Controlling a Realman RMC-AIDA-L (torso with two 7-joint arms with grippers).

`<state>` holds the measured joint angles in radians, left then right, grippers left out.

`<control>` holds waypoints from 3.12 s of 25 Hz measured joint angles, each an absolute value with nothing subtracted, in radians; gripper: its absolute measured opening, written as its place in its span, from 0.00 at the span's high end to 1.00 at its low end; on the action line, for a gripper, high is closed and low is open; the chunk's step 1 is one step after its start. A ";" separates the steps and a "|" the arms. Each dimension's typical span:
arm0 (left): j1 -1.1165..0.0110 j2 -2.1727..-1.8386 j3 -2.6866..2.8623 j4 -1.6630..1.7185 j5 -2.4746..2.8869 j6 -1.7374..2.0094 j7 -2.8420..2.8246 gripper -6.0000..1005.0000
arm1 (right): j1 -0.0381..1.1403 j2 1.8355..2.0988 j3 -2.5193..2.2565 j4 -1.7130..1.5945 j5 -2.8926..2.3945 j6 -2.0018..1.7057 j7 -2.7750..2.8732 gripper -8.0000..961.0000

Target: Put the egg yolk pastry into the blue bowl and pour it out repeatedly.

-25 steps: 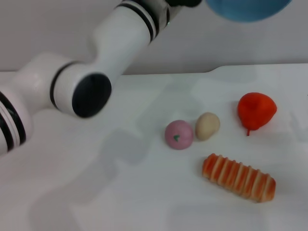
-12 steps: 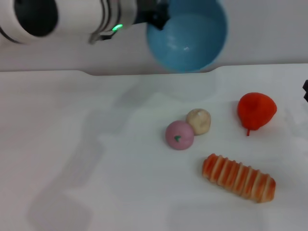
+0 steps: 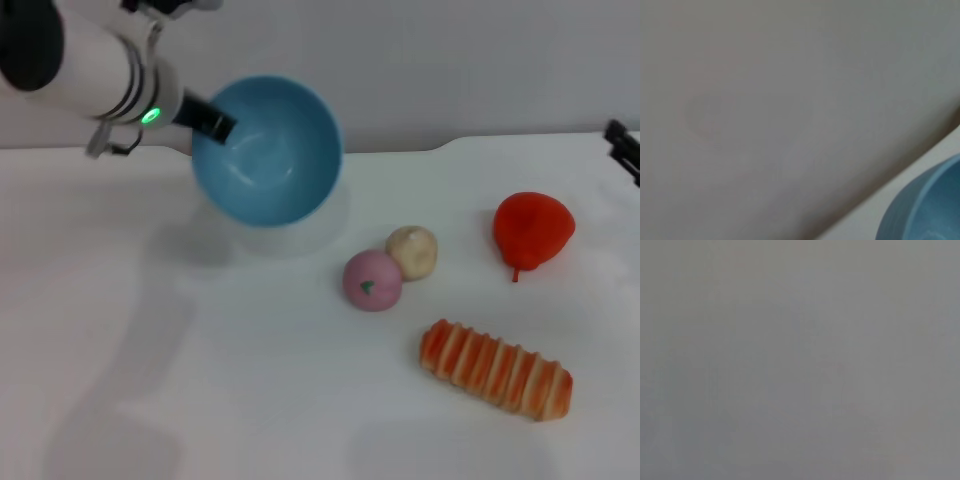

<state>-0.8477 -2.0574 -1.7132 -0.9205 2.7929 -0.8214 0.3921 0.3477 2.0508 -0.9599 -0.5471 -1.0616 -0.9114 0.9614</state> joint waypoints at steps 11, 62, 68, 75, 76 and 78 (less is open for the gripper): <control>-0.754 -2.060 -1.722 -0.959 2.790 -0.890 0.315 1.00 | 0.479 1.989 -0.951 -0.806 -1.760 -0.951 1.848 0.34; -0.746 -2.066 -1.592 -0.974 2.766 -0.860 0.239 0.99 | 0.787 2.065 -0.951 -0.438 -2.167 -0.807 2.272 0.31; -0.747 -2.065 -1.592 -0.975 2.766 -0.856 0.239 0.99 | 0.789 2.067 -0.951 -0.360 -1.987 -0.762 2.123 0.31; -0.746 -2.064 -1.592 -0.976 2.766 -0.856 0.239 0.99 | 0.792 2.068 -0.944 -0.313 -1.959 -0.743 2.108 0.31; -0.746 -2.063 -1.592 -0.976 2.766 -0.856 0.239 0.99 | 0.792 2.068 -0.942 -0.307 -1.958 -0.743 2.109 0.31; -0.746 -2.063 -1.592 -0.977 2.766 -0.856 0.240 0.99 | 0.788 2.068 -0.940 -0.300 -1.958 -0.737 2.110 0.31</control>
<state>-0.7461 -2.0628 -1.5922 -0.9765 2.7659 -0.8564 0.2400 0.7878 2.0678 -0.9397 -0.2999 -1.9581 -0.7373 2.1095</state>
